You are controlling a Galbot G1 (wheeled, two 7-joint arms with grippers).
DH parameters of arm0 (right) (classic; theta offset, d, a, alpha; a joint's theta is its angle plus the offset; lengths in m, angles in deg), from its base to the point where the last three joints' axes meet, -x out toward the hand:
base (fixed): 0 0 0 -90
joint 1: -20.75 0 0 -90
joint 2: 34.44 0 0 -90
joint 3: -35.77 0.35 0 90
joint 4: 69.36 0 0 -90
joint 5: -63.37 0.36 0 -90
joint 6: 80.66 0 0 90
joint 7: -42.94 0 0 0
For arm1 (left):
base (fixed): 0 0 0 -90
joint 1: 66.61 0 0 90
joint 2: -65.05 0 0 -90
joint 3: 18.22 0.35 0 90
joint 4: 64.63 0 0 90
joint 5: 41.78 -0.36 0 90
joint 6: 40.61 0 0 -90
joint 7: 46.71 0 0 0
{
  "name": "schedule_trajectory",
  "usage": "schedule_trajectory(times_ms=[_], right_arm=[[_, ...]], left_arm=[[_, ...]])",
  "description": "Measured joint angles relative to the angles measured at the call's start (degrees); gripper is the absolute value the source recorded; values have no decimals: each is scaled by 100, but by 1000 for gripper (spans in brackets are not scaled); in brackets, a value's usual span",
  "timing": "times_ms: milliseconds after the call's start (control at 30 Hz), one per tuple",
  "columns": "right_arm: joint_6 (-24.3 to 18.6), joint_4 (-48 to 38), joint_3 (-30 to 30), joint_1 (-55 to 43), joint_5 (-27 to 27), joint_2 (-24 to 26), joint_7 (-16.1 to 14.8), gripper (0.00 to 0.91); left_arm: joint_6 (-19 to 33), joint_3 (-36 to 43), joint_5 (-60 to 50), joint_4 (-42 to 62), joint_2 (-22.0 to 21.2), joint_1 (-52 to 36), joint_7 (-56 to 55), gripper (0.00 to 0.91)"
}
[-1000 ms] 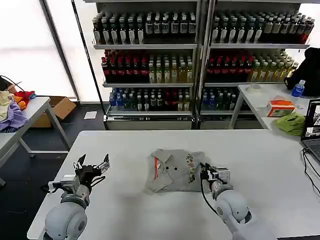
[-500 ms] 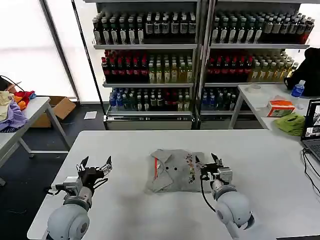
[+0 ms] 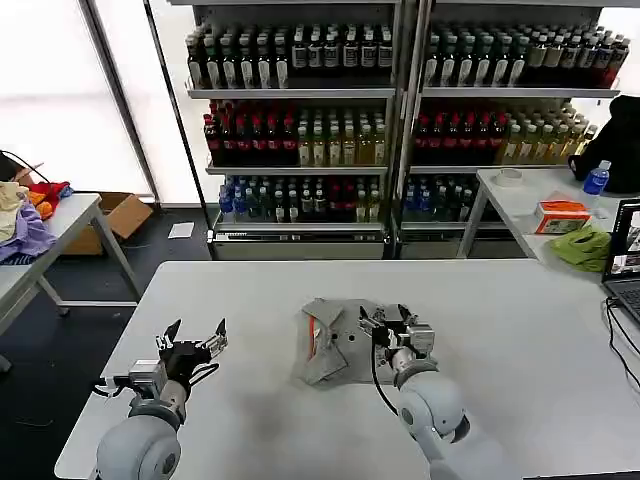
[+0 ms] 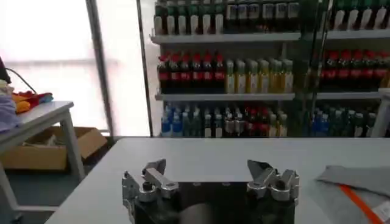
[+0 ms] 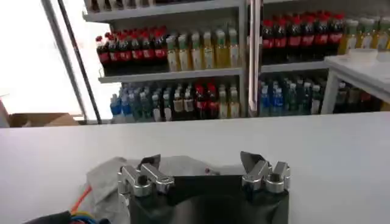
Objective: Fold and organize the clothes.
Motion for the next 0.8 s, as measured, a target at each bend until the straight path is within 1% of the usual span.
schedule_trajectory(times_ms=[133,300,567,800], right_arm=[[37,-236,-50,-167,34,-122,193,907],[96,-491,-59,-238,-89,-153,362,907],[125,-833,-60,-369,-180,-268,395,907],[152,-1041,-33,-395,-156,-306,391,907]], left_arm=[[0,-20,2,-25,2,50,22,907],[2,-58,6,-34,14,103,35,907],[3,-43,10,-45,1,130,48,907],[11,-90,5,-83,18,220,90,907]])
